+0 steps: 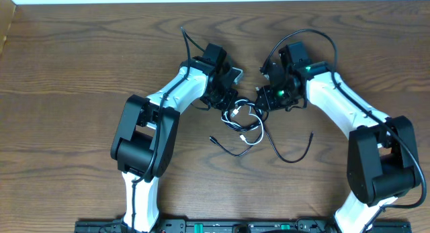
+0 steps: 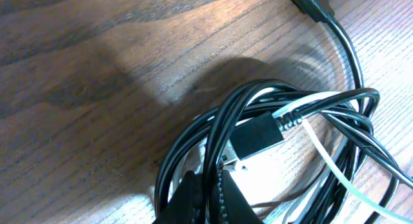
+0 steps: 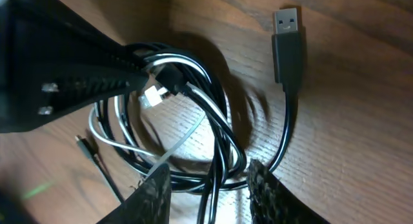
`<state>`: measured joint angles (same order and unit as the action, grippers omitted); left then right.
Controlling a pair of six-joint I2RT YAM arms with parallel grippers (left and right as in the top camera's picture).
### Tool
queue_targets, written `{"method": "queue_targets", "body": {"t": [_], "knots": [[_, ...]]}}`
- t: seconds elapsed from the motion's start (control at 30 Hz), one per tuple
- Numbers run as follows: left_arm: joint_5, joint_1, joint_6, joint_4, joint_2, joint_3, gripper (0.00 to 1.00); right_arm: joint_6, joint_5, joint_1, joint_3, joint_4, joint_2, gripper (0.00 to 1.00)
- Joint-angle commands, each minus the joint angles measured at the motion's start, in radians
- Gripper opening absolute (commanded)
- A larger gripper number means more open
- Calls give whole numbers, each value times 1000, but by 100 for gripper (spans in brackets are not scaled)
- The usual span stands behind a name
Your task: Untangle cables
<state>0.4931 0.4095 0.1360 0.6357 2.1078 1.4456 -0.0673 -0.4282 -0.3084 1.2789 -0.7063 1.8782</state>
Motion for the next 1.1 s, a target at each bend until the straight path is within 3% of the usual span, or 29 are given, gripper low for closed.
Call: {"method": "queue_targets", "body": {"t": [0.0,0.37,1.07], "knots": [[24,2,21,2,17,-11,8,-6,18,-8,-44,43,-11,34],[103,2,21,-37,17,-14,8,-5,48,-8,-151,195,-11,30],[149,60,21,-96,69,-30,7,110,90,-7,-163,208,-11,23]]}}
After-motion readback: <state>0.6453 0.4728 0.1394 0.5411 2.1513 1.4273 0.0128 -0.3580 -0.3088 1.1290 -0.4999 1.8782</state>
